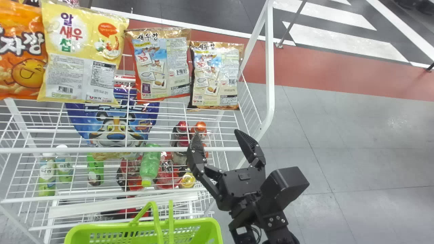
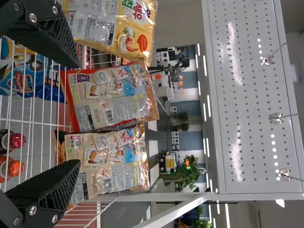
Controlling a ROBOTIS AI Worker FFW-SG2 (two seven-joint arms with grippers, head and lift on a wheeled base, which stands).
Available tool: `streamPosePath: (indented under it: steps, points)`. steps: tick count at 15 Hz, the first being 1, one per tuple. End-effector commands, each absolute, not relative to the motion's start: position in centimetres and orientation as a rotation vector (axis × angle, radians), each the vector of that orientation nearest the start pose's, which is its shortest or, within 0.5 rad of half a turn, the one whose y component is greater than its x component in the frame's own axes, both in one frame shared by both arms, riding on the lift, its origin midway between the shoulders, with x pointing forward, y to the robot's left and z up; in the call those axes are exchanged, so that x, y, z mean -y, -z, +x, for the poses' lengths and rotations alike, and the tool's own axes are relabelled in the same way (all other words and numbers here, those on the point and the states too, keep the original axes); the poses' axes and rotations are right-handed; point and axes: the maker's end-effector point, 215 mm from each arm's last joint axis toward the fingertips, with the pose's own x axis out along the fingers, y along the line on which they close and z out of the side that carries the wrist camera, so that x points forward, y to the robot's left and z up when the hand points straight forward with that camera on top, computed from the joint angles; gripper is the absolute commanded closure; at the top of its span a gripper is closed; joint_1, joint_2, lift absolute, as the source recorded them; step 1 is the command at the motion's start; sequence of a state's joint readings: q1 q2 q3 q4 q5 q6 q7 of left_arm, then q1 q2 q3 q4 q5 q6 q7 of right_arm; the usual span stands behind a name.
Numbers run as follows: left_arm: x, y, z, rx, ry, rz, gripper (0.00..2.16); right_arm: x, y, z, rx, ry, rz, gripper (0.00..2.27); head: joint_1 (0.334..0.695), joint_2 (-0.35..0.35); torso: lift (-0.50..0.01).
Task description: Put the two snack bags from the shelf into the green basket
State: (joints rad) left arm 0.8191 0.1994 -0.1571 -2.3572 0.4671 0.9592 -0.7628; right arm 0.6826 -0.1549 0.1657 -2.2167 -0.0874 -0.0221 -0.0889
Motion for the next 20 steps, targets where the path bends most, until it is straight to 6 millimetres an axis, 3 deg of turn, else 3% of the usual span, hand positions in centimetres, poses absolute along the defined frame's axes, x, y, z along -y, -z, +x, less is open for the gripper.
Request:
streamPosePath:
  steps: [1,10,14,17,20]
  points:
    - [2.8,40.7,12.9,-0.905,1.116,-0.696,1.74,16.3,32.0,38.7,-0.039,-0.134,0.068,0.10,0.695,-0.350,-0.011]
    - [2.8,40.6,12.9,-0.903,1.117,-0.696,1.74,16.0,32.3,39.3,-0.043,-0.140,0.057,0.10,0.695,-0.350,-0.011]
    - [2.7,41.0,12.7,-0.916,1.111,-0.698,1.74,14.2,33.5,44.0,-0.047,-0.165,0.031,0.10,0.695,-0.350,-0.011]
    - [2.6,41.3,12.6,-0.926,1.105,-0.693,1.74,12.1,34.4,48.7,-0.055,-0.184,-0.013,0.10,0.695,-0.347,-0.011]
    - [2.4,42.1,12.6,-0.942,1.089,-0.681,1.74,11.2,34.6,53.3,-0.052,-0.181,-0.029,0.10,0.695,-0.276,-0.011]
